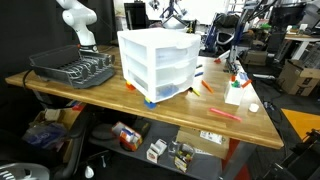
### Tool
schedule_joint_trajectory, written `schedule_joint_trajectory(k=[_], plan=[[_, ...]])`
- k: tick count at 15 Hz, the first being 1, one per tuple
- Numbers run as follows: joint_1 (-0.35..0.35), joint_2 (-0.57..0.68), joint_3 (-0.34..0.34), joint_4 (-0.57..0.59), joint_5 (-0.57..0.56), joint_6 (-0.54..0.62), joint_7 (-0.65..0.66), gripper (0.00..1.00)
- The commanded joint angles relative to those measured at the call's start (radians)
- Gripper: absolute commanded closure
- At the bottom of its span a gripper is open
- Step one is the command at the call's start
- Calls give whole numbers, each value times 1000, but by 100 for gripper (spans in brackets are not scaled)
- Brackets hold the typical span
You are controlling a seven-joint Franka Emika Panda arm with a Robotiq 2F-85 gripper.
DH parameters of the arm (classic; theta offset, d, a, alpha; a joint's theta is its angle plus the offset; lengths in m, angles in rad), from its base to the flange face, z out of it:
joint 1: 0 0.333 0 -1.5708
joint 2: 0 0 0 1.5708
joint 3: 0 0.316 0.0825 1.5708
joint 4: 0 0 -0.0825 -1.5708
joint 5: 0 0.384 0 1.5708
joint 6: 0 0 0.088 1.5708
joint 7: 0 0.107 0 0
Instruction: Pick up one pen from the pen holder and put it on the table.
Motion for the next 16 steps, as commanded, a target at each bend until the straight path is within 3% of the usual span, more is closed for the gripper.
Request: schedule_joint_trajectory(k=[1, 5, 9, 16], plan=[[-10, 77, 6, -7, -56, 85, -27, 0], [-21, 179, 8, -17, -109, 237, -17, 0], [-34, 267, 12, -7, -236, 334, 19, 0], [-37, 383, -2, 44, -428, 371, 99, 0]])
